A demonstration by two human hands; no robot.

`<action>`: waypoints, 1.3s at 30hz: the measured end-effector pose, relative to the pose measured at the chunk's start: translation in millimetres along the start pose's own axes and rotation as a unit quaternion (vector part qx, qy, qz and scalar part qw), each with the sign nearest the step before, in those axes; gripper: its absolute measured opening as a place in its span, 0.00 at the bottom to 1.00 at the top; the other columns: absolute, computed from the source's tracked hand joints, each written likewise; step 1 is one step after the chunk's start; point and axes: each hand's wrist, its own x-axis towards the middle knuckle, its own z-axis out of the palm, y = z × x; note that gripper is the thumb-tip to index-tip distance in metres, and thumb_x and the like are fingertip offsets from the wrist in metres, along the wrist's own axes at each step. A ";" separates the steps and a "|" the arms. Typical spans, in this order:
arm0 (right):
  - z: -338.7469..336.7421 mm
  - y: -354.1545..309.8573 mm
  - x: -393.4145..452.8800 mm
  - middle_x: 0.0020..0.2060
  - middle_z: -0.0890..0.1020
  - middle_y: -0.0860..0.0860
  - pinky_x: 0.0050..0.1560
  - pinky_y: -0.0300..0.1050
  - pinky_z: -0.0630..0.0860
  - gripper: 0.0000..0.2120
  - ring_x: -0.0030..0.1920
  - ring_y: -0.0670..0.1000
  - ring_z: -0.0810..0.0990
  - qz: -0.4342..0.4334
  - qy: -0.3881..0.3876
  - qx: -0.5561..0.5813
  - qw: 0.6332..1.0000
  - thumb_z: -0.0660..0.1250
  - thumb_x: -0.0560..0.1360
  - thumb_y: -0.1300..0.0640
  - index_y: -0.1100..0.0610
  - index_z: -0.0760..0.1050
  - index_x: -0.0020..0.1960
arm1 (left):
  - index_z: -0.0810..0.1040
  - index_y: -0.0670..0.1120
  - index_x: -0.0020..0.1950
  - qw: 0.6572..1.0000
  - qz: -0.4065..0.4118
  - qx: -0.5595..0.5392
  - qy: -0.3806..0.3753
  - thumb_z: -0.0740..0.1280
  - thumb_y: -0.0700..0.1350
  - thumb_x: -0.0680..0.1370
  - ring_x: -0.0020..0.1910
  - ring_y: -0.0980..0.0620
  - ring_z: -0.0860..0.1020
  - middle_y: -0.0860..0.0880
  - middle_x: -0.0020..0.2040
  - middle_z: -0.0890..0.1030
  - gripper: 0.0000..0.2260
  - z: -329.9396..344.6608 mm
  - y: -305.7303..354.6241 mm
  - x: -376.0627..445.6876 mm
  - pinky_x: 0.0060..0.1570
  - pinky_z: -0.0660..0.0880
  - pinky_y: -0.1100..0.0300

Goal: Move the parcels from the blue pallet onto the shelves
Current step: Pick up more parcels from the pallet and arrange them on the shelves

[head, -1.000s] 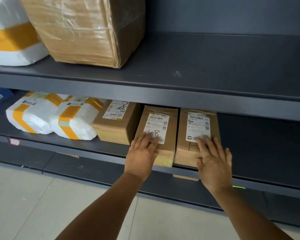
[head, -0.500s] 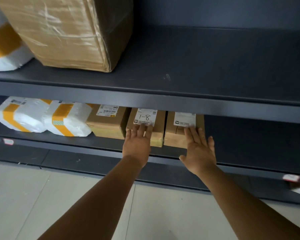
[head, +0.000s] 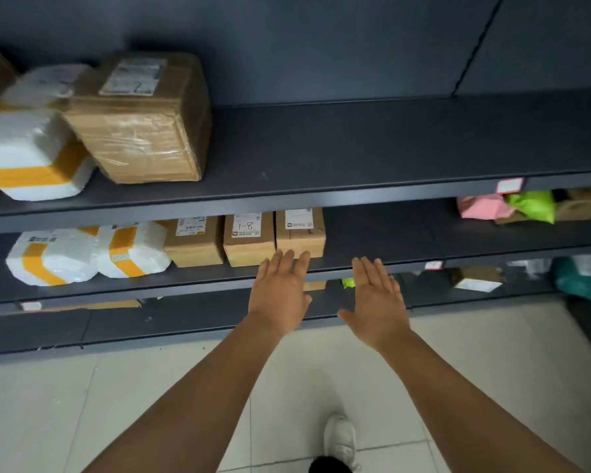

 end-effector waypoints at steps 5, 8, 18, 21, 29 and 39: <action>-33.4 30.6 -74.0 0.78 0.43 0.50 0.75 0.49 0.40 0.42 0.78 0.51 0.39 0.064 0.041 0.018 0.997 0.63 0.78 0.46 0.55 0.38 0.79 | 0.47 0.49 0.79 0.997 0.077 -0.028 0.006 0.62 0.52 0.80 0.77 0.46 0.49 0.46 0.78 0.54 0.33 -25.8 63.6 -36.0 0.76 0.46 0.51; -51.3 58.2 -118.1 0.78 0.44 0.50 0.75 0.49 0.41 0.42 0.78 0.52 0.39 0.106 0.071 0.018 0.992 0.63 0.78 0.47 0.56 0.39 0.79 | 0.47 0.50 0.79 0.992 0.116 -0.038 -0.001 0.62 0.52 0.80 0.78 0.47 0.49 0.46 0.79 0.53 0.33 -34.8 106.5 -55.0 0.76 0.46 0.51; -82.1 157.0 -272.2 0.78 0.44 0.50 0.76 0.50 0.40 0.43 0.78 0.52 0.40 0.256 0.127 0.064 0.956 0.65 0.77 0.49 0.55 0.39 0.79 | 0.46 0.50 0.79 0.964 0.265 -0.024 -0.011 0.62 0.52 0.80 0.78 0.48 0.49 0.48 0.79 0.52 0.34 -45.0 252.9 -121.9 0.76 0.48 0.50; -78.8 186.2 -321.2 0.78 0.44 0.51 0.76 0.50 0.40 0.43 0.78 0.53 0.40 0.292 0.136 0.066 0.944 0.65 0.77 0.48 0.55 0.39 0.79 | 0.46 0.50 0.79 0.952 0.306 -0.026 -0.011 0.62 0.51 0.80 0.78 0.48 0.49 0.48 0.79 0.53 0.33 -43.7 301.4 -151.1 0.76 0.47 0.50; -62.5 262.9 -463.9 0.78 0.44 0.50 0.75 0.51 0.41 0.43 0.78 0.52 0.40 0.371 0.150 0.075 0.913 0.64 0.77 0.47 0.56 0.39 0.79 | 0.44 0.51 0.79 0.920 0.391 -0.013 -0.021 0.62 0.52 0.80 0.78 0.49 0.49 0.47 0.79 0.53 0.34 -25.8 422.9 -249.4 0.75 0.45 0.51; -20.0 338.5 -601.4 0.78 0.47 0.51 0.76 0.52 0.43 0.42 0.78 0.53 0.43 0.446 0.168 0.120 0.871 0.65 0.77 0.48 0.56 0.41 0.79 | 0.45 0.51 0.79 0.888 0.453 0.008 -0.073 0.62 0.53 0.80 0.77 0.48 0.51 0.47 0.79 0.53 0.35 18.4 536.7 -351.4 0.75 0.50 0.52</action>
